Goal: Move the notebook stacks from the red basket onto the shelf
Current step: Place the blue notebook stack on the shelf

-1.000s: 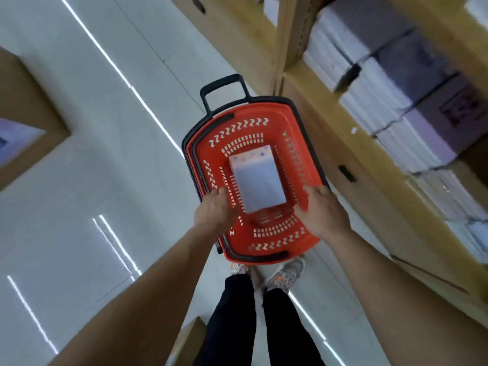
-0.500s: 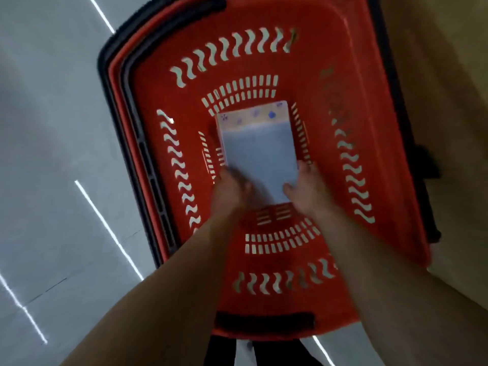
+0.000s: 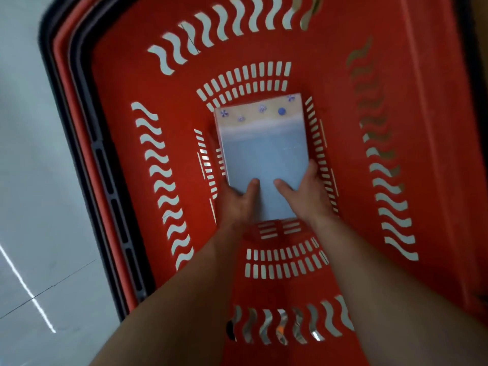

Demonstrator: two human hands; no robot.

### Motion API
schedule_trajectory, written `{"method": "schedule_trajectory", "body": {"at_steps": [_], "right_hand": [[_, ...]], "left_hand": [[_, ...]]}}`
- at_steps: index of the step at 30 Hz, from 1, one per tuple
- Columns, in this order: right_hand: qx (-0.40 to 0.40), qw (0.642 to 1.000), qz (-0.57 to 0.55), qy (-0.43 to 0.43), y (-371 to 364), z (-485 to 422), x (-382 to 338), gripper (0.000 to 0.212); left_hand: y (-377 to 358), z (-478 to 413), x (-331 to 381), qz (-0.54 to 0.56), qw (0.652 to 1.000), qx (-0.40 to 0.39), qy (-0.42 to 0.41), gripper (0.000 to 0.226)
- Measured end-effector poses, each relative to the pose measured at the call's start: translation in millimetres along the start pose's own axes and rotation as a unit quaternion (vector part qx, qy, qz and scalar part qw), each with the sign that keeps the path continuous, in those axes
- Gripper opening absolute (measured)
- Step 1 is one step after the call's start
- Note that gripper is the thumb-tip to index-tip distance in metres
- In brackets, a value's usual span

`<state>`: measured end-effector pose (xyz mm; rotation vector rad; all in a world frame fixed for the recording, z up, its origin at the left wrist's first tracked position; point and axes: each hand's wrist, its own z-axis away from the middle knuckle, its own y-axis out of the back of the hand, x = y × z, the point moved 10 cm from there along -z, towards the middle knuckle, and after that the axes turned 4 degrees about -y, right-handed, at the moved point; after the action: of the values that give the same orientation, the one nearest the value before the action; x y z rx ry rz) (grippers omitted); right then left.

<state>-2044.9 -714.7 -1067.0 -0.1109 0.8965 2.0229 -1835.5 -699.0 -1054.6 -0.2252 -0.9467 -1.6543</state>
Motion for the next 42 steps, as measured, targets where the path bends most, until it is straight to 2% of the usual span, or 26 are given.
{"method": "schedule_trajectory", "body": {"at_steps": [6,11,17,22,26,29,32,37,41,42], "right_hand": [[0.005,1.000,-0.024,-0.002,-2,-1,-2,0.098],[0.017,0.998,-0.054,-0.014,-2,8,-3,0.094],[0.039,0.993,-0.110,-0.029,2,10,-5,0.096],[0.062,0.990,-0.121,-0.047,-2,13,-7,0.096],[0.079,0.988,-0.120,-0.051,-1,13,-9,0.097],[0.068,0.987,-0.136,-0.055,6,20,-14,0.104],[0.056,0.981,-0.178,-0.061,18,46,-28,0.089],[0.044,0.966,-0.249,-0.046,48,123,-72,0.078],[0.001,0.946,-0.317,-0.064,63,173,-98,0.089],[-0.022,0.939,-0.337,-0.066,63,181,-105,0.085]], "left_hand": [[2,1,-5,0.030,0.999,0.026,0.023,0.075],[8,8,2,0.026,0.999,0.021,0.041,0.064],[15,4,18,0.044,0.998,-0.030,0.026,0.064],[20,-2,20,0.065,0.995,-0.063,0.032,0.077],[22,-7,20,0.042,0.995,-0.079,0.038,0.093],[29,2,36,0.032,0.996,-0.081,0.033,0.082],[49,21,61,0.030,0.995,-0.088,0.024,0.067],[123,87,126,0.044,0.994,-0.093,-0.020,0.056],[180,137,161,0.073,0.992,-0.095,-0.022,0.044],[192,147,168,0.070,0.993,-0.089,-0.025,0.041]]}}
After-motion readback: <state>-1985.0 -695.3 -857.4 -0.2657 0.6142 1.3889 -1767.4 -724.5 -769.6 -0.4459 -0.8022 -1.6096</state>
